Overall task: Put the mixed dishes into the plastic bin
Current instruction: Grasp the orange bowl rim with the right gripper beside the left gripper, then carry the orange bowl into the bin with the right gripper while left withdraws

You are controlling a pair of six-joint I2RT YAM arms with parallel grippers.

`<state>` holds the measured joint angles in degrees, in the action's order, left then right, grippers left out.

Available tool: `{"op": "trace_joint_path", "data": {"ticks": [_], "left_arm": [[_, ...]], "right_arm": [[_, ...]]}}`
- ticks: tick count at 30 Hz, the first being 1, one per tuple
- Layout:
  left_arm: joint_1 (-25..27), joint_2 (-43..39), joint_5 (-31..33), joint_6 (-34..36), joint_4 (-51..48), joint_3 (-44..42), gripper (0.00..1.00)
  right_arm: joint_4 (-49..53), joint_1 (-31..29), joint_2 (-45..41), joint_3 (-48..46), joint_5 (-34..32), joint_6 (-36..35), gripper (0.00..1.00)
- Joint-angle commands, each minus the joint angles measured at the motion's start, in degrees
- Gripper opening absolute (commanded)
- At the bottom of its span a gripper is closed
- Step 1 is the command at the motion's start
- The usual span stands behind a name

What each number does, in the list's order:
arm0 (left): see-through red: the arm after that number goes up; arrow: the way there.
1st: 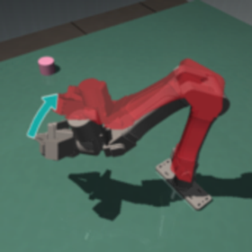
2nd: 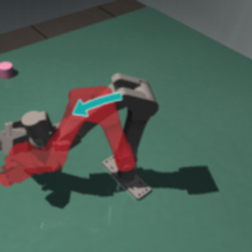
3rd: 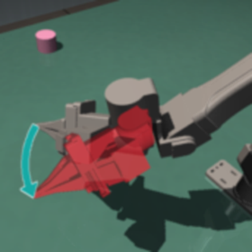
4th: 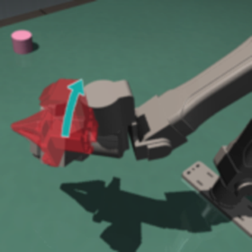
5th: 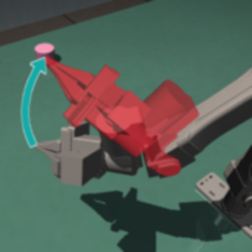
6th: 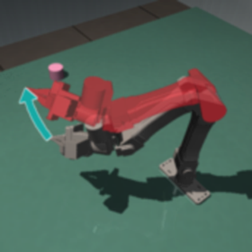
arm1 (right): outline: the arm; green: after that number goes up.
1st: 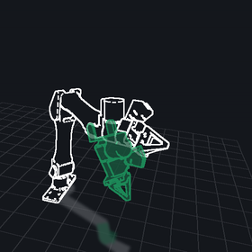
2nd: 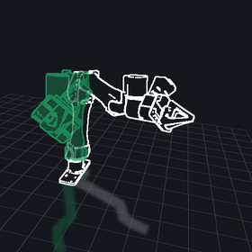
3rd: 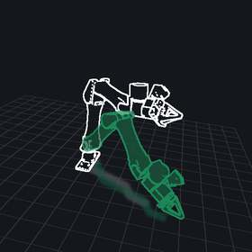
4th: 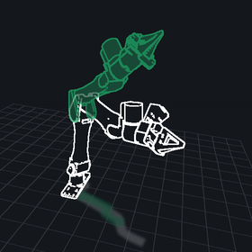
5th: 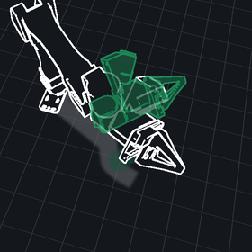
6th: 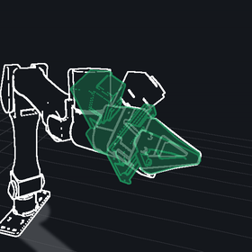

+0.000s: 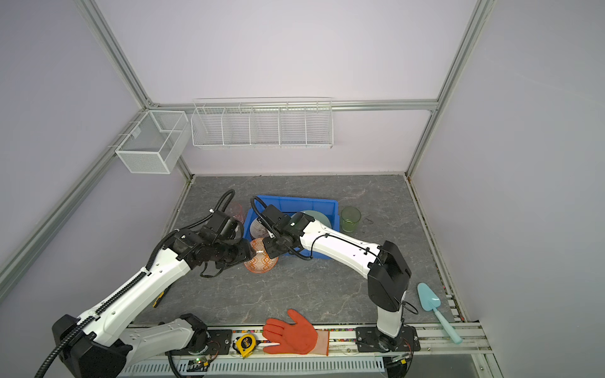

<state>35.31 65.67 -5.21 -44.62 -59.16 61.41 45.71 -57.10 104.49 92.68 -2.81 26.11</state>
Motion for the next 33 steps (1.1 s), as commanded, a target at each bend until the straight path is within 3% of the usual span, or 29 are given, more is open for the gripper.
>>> {"op": "trace_joint_path", "data": {"ticks": [1, 9, 17, 28, 33], "left_arm": [[0.0, -0.2, 0.9, 0.4, -0.9, 2.8, 0.66], [-1.2, -3.3, 5.1, 0.9, -2.4, 4.9, 0.88], [-10.0, -6.6, 4.6, 5.3, -7.1, 6.7, 0.99], [-24.7, -11.3, 2.8, 14.4, -12.1, 6.7, 0.99], [-28.0, -11.5, 0.9, 16.8, -10.4, 4.2, 0.99]], "right_arm": [[0.6, 0.1, -1.2, 1.5, -0.5, 0.1, 0.07], [2.3, 1.1, -1.0, 3.8, -0.8, -1.3, 0.07], [6.7, 3.9, 3.8, 13.5, -1.6, -2.8, 0.07], [12.0, 8.8, 17.4, 32.4, -1.1, -2.8, 0.07], [12.7, 9.9, 21.9, 37.3, -1.8, -2.8, 0.07]]}}
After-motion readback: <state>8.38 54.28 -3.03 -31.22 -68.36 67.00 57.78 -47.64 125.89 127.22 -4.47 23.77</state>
